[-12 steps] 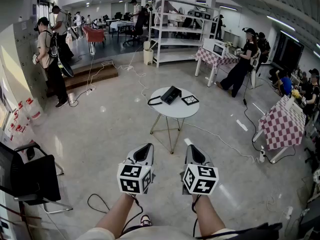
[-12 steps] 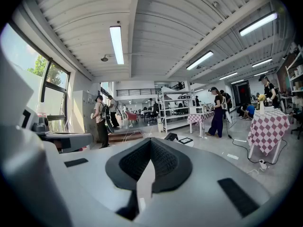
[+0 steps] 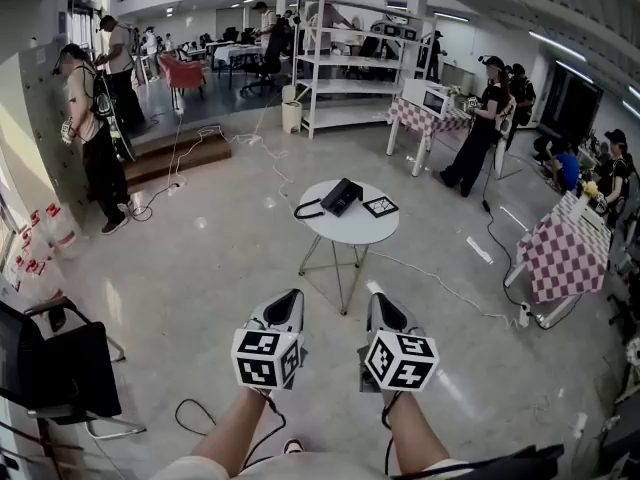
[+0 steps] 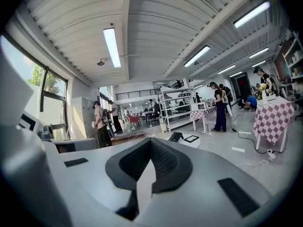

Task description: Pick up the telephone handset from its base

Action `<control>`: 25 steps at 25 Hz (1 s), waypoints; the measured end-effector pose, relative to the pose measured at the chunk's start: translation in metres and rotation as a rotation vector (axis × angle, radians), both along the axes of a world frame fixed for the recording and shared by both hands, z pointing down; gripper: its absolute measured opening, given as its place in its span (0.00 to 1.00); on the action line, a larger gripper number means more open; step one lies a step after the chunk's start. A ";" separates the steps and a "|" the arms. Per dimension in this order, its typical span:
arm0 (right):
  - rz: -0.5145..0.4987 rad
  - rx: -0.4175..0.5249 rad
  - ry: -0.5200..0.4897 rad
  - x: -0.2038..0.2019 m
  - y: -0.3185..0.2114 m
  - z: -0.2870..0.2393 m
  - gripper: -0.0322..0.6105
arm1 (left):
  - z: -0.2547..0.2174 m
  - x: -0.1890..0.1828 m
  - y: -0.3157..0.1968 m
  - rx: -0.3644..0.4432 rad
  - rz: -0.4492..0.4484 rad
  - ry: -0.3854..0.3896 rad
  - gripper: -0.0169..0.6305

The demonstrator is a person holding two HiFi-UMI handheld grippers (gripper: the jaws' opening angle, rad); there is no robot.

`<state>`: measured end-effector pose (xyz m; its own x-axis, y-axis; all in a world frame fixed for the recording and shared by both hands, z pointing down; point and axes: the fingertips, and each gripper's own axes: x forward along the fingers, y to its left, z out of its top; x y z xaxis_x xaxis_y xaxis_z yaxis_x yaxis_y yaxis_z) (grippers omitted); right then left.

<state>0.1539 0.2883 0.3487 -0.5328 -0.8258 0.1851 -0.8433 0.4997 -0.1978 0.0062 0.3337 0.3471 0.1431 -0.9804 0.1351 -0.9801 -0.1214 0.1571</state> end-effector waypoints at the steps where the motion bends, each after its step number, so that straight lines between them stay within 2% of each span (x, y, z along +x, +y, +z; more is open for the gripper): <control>1: 0.003 -0.004 -0.011 -0.002 -0.004 0.000 0.08 | 0.001 -0.003 -0.004 -0.001 -0.002 0.003 0.05; 11: 0.042 -0.049 -0.018 -0.021 -0.035 0.019 0.08 | 0.014 -0.023 -0.035 -0.021 0.048 0.004 0.05; 21: 0.078 -0.098 -0.010 -0.024 -0.052 0.040 0.08 | 0.026 -0.044 -0.051 -0.043 0.037 0.053 0.05; 25: 0.083 -0.105 -0.010 -0.028 -0.058 0.040 0.08 | 0.026 -0.053 -0.055 -0.045 0.020 0.034 0.05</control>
